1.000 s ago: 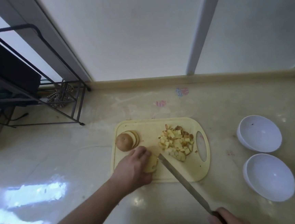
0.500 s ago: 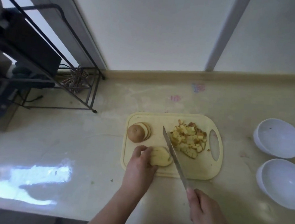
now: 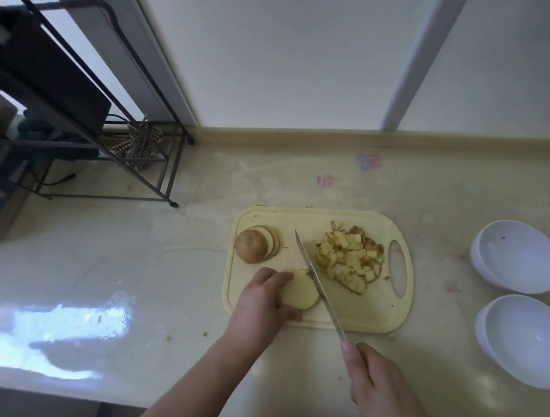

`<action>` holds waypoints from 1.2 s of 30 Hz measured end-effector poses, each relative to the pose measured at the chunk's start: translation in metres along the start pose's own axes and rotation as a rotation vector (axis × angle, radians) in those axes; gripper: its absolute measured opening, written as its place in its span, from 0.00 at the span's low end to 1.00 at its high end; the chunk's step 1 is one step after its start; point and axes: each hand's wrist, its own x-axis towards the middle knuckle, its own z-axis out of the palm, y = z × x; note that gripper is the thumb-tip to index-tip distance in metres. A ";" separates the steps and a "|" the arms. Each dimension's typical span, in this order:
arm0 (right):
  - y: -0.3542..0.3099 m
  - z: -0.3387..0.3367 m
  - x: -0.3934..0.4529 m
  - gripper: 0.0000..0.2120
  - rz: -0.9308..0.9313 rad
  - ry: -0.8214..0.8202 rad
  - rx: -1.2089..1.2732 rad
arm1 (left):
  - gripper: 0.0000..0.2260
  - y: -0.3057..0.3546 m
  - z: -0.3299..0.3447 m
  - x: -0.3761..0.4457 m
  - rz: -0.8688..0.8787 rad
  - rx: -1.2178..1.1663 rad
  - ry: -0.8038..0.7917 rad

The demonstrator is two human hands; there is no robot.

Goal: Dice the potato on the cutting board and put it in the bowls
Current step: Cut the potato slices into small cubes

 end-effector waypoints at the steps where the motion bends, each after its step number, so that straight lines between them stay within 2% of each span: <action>1: 0.002 -0.001 0.001 0.38 -0.011 0.001 -0.001 | 0.30 0.000 0.001 -0.001 0.005 -0.014 0.012; 5: 0.008 -0.007 0.004 0.25 -0.018 0.010 -0.013 | 0.33 -0.002 -0.004 0.000 0.077 0.010 -0.027; 9: 0.010 -0.013 0.006 0.27 -0.016 0.013 0.035 | 0.34 -0.005 -0.020 0.013 0.149 0.208 -0.182; 12: 0.008 -0.013 0.005 0.28 -0.036 -0.008 -0.069 | 0.32 -0.003 -0.024 0.017 0.169 0.238 -0.193; 16: 0.012 -0.020 0.010 0.40 -0.070 -0.002 -0.106 | 0.33 -0.002 -0.030 0.026 0.182 0.284 -0.241; 21: 0.012 -0.027 0.013 0.31 -0.108 -0.013 -0.126 | 0.35 0.001 -0.036 0.035 0.244 0.389 -0.291; 27: 0.022 -0.024 0.013 0.22 -0.094 0.009 -0.108 | 0.35 -0.006 -0.031 0.020 0.297 0.374 -0.196; 29: 0.024 -0.023 0.009 0.22 -0.086 0.024 -0.082 | 0.36 -0.012 -0.028 0.011 0.424 0.433 -0.079; 32: 0.024 -0.020 0.001 0.22 -0.070 0.015 -0.023 | 0.28 -0.018 -0.014 0.002 0.633 0.495 0.040; 36: 0.023 -0.018 -0.007 0.21 -0.066 0.000 0.011 | 0.16 -0.019 0.005 0.006 0.702 0.466 0.127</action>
